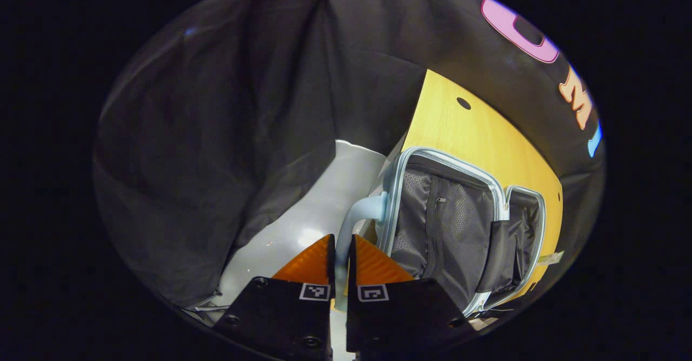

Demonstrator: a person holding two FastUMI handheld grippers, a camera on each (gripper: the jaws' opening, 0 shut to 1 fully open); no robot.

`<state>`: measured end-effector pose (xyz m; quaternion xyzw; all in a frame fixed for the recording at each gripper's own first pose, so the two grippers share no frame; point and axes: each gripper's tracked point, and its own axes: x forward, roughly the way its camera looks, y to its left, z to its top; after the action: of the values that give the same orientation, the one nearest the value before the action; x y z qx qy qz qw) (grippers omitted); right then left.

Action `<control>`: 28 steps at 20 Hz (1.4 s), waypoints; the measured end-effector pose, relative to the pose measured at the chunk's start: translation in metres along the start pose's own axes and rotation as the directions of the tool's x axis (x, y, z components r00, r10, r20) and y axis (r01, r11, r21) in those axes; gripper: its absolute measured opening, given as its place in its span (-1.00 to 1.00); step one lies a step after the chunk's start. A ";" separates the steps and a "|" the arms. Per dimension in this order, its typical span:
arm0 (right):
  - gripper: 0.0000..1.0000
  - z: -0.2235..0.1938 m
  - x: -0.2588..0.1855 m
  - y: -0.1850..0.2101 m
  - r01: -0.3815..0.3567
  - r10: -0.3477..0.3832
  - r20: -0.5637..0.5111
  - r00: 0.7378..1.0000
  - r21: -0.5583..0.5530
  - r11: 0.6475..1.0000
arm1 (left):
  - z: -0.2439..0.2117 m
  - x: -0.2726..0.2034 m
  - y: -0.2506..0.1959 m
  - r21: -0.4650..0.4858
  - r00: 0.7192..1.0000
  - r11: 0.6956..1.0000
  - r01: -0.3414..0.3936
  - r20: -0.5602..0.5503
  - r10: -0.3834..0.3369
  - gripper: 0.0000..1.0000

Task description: First open the suitcase, pack the skin care products into it, and then close the suitcase.

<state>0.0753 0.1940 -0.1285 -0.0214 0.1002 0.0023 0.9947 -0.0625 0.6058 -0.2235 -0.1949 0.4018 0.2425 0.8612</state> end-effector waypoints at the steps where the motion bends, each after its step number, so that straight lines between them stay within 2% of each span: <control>1: 0.90 -0.003 0.000 0.002 0.001 -0.001 -0.006 1.000 -0.001 1.000 | -0.002 0.004 0.004 0.005 1.000 1.000 -0.008 -0.011 0.008 -0.89; 3: 0.94 -0.005 -0.001 0.006 -0.001 0.001 -0.011 1.000 -0.005 1.000 | -0.004 0.011 0.008 0.028 1.000 0.999 -0.025 -0.016 0.025 -0.81; 4: 0.94 -0.004 0.000 0.008 -0.001 0.001 -0.011 1.000 -0.009 1.000 | -0.004 0.008 0.005 0.027 1.000 1.000 -0.006 -0.014 0.006 -0.63; 6: 0.95 -0.006 -0.001 0.010 -0.001 0.001 -0.013 1.000 -0.009 1.000 | 0.000 0.001 -0.006 0.033 1.000 0.999 0.013 0.009 -0.013 0.01; 9: 0.94 -0.004 -0.001 0.004 0.009 -0.009 -0.009 1.000 -0.001 1.000 | 0.005 -0.010 -0.015 0.067 0.999 0.998 -0.015 0.038 0.012 0.96; 13: 0.94 -0.007 -0.002 -0.013 0.026 -0.026 -0.015 1.000 -0.002 1.000 | 0.006 -0.047 -0.060 0.120 0.995 0.993 0.008 0.099 -0.020 0.93; 19: 0.95 -0.013 0.000 -0.055 0.017 -0.018 -0.030 0.999 -0.022 1.000 | -0.002 -0.117 -0.192 0.233 0.958 0.963 0.138 0.215 -0.190 0.92; 24: 0.95 -0.031 0.015 -0.090 -0.103 0.100 -0.097 0.990 -0.024 0.994 | -0.046 -0.144 -0.313 0.245 0.934 0.945 0.214 0.232 -0.272 0.92; 28: 0.95 -0.050 0.027 -0.111 -0.253 0.249 -0.159 0.955 -0.001 0.968 | -0.100 -0.158 -0.403 0.239 0.916 0.935 0.262 0.244 -0.319 0.92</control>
<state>0.0927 0.0807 -0.1784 -0.0194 0.1802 0.1279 0.9751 0.0202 0.1865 -0.1024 -0.1283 0.2655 0.0945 0.9508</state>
